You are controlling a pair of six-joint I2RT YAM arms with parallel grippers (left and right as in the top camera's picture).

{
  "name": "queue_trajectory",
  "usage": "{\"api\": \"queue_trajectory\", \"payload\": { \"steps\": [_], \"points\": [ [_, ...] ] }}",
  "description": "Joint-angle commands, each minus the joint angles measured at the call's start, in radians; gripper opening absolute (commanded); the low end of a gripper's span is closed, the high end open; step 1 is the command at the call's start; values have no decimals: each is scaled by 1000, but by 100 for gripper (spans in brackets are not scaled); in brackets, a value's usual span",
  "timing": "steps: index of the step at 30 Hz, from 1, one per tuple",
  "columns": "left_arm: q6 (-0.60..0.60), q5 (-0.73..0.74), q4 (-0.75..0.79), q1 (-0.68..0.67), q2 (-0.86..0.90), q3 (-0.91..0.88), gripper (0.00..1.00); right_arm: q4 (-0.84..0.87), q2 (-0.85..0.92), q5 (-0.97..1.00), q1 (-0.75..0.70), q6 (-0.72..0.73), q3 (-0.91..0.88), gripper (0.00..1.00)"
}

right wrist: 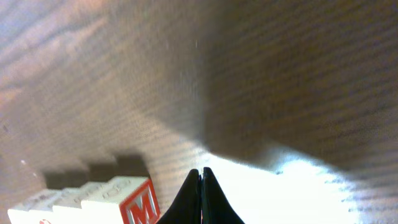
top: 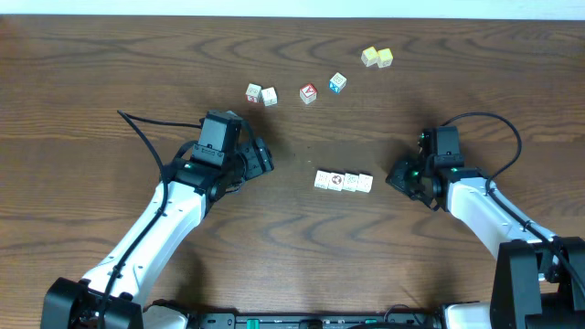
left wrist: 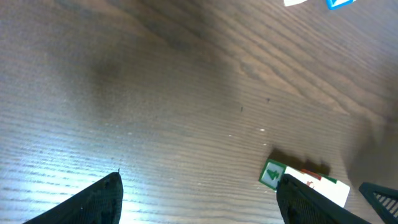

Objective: Lift 4 blocks

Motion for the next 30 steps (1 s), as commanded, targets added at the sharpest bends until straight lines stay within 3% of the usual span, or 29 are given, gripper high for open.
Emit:
{"api": "queue_trajectory", "payload": {
  "steps": [1, 13, 30],
  "points": [
    [6, -30, -21, 2, 0, -2, 80, -46, -24, 2, 10, -54, 42, 1],
    [-1, -58, -47, 2, 0, -2, 79, -175, -29, 17, 42, -201, 228, 1],
    [-1, -58, -47, 2, 0, -2, 80, -84, 63, 180, 231, -97, 229, 1]
  ]
}}
